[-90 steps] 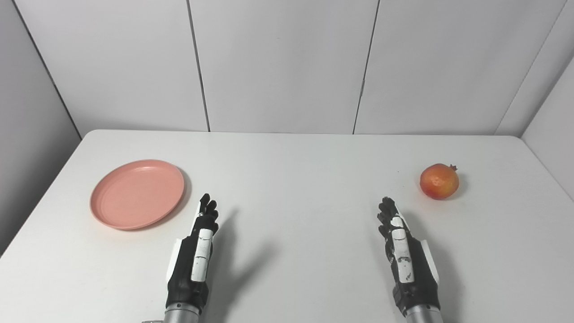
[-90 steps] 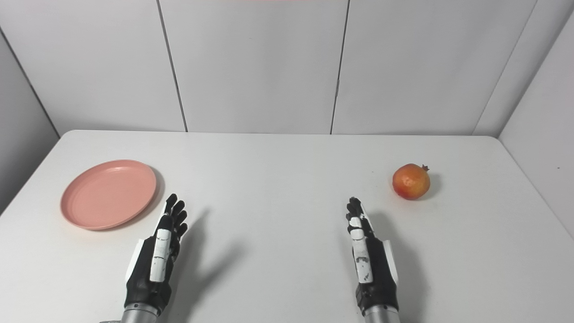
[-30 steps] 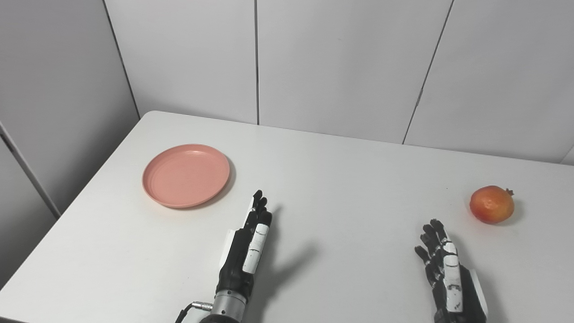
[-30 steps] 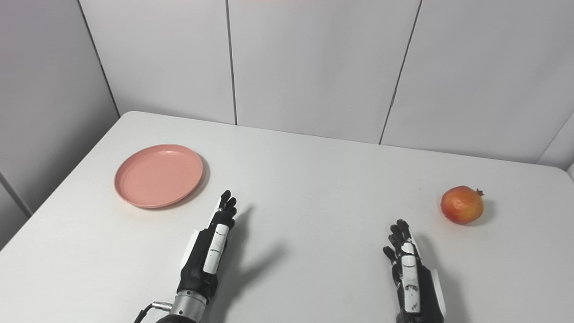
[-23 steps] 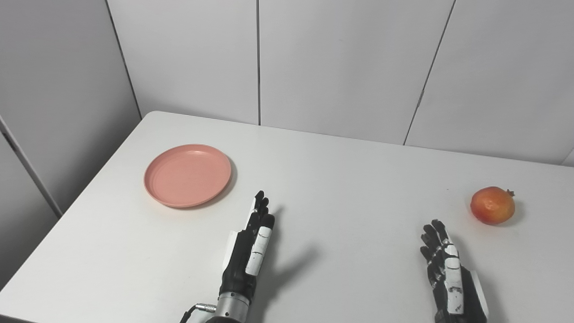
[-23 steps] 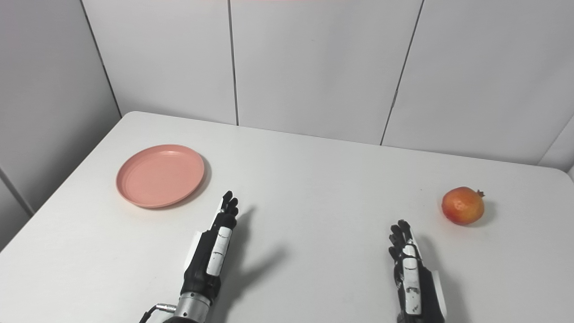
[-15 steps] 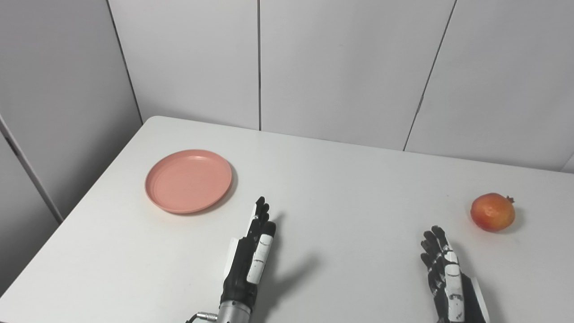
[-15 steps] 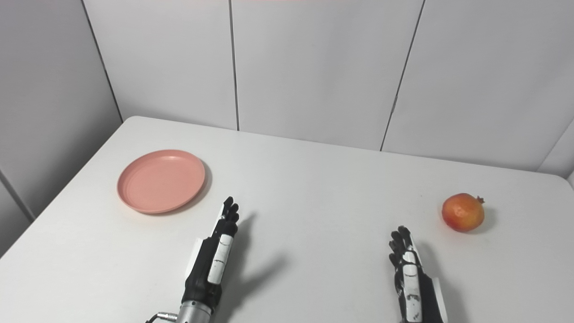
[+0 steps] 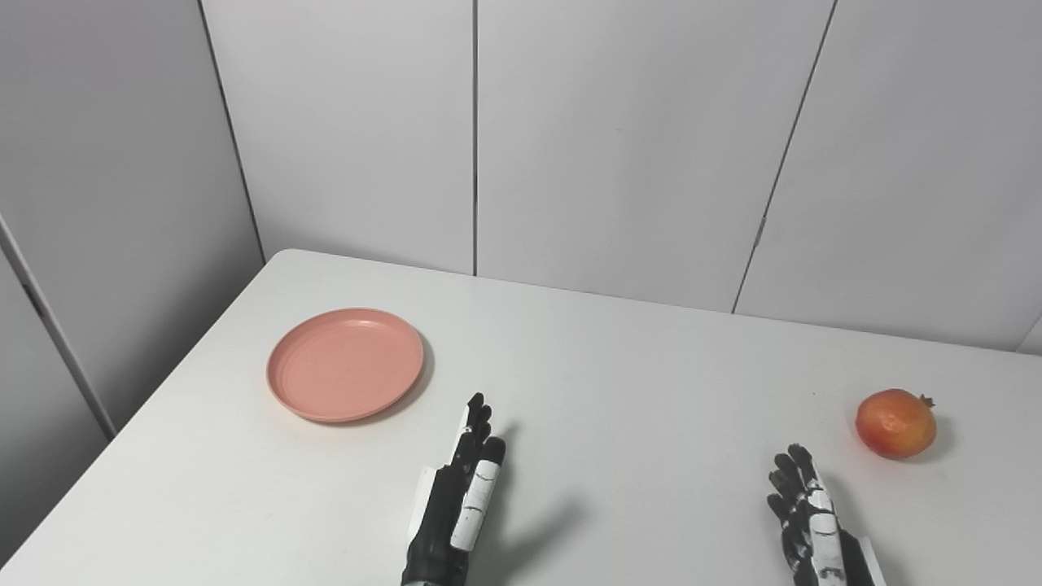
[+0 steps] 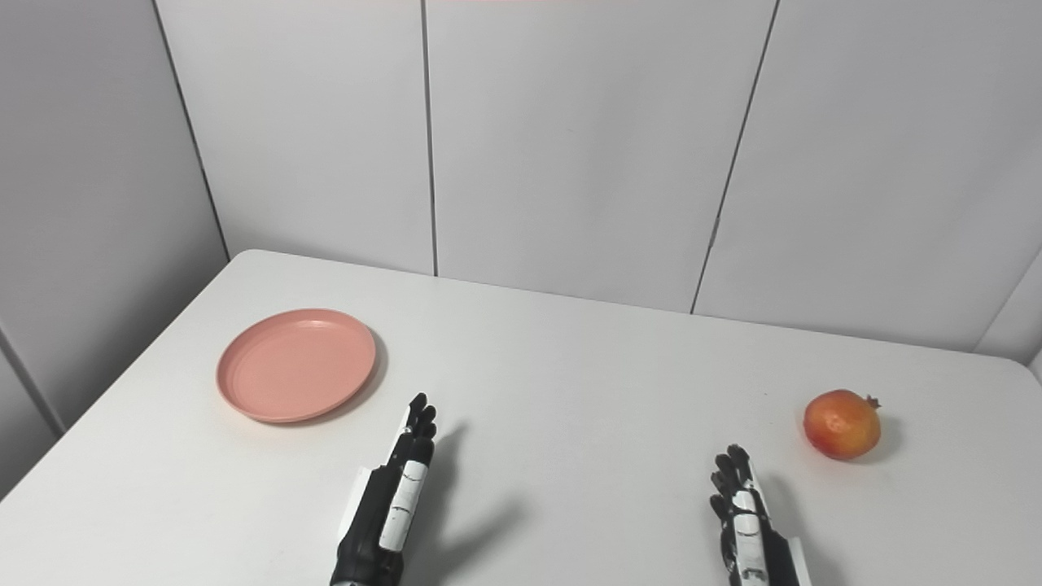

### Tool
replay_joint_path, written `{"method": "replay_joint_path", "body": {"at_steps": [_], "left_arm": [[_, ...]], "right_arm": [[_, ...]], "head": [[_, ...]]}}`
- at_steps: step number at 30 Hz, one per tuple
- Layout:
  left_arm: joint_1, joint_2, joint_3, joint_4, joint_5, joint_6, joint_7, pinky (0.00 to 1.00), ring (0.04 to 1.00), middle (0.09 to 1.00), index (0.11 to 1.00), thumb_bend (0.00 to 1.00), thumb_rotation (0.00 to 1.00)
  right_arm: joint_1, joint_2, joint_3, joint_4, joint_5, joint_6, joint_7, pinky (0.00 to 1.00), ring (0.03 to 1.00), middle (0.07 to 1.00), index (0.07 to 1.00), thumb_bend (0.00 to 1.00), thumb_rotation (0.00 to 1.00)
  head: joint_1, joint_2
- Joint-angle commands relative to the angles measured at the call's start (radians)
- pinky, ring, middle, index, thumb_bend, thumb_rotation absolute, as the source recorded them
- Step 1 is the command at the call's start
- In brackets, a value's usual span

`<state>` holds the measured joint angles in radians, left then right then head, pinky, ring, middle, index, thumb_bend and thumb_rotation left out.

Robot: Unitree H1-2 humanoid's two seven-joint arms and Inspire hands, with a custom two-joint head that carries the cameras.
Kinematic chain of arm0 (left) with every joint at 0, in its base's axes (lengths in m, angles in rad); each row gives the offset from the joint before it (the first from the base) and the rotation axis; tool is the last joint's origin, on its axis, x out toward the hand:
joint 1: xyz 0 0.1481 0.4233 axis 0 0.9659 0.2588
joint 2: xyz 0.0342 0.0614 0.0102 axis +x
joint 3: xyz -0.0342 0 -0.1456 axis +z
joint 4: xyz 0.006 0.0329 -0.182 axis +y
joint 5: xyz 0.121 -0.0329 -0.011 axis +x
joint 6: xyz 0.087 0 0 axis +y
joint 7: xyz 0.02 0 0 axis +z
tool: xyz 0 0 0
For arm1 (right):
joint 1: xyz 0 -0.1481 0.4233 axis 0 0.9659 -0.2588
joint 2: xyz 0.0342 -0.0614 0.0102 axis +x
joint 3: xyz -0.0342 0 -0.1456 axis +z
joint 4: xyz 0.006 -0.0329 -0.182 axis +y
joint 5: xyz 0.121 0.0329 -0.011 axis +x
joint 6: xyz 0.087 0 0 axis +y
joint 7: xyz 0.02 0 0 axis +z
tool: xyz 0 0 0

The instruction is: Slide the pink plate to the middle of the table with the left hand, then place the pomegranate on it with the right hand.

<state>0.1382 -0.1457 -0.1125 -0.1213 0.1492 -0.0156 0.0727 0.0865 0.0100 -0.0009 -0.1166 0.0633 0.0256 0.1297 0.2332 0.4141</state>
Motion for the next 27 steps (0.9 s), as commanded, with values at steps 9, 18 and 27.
{"method": "replay_joint_path", "body": {"at_steps": [9,18,27], "left_arm": [[0.029,0.014,-0.007,0.039,-0.026,-0.133,-0.008,1.00,0.973,0.995,1.000,0.72,1.00],[-0.020,0.023,0.031,-0.078,-0.150,-0.124,-0.048,0.99,0.958,0.968,0.965,0.87,0.95],[-0.142,0.082,0.124,-0.166,-0.196,-0.056,-0.065,0.84,0.845,0.845,0.826,0.92,0.95]], "right_arm": [[0.035,-0.020,-0.005,0.049,0.003,-0.026,-0.007,1.00,0.971,0.953,0.964,0.70,1.00],[0.046,-0.023,-0.006,0.027,0.015,-0.012,-0.004,1.00,0.968,0.948,0.964,0.70,1.00],[0.049,-0.021,0.001,0.025,0.012,-0.005,-0.009,1.00,0.967,0.944,0.959,0.70,1.00]], "head": [[-0.014,0.015],[-0.010,0.025],[-0.016,0.028]]}}
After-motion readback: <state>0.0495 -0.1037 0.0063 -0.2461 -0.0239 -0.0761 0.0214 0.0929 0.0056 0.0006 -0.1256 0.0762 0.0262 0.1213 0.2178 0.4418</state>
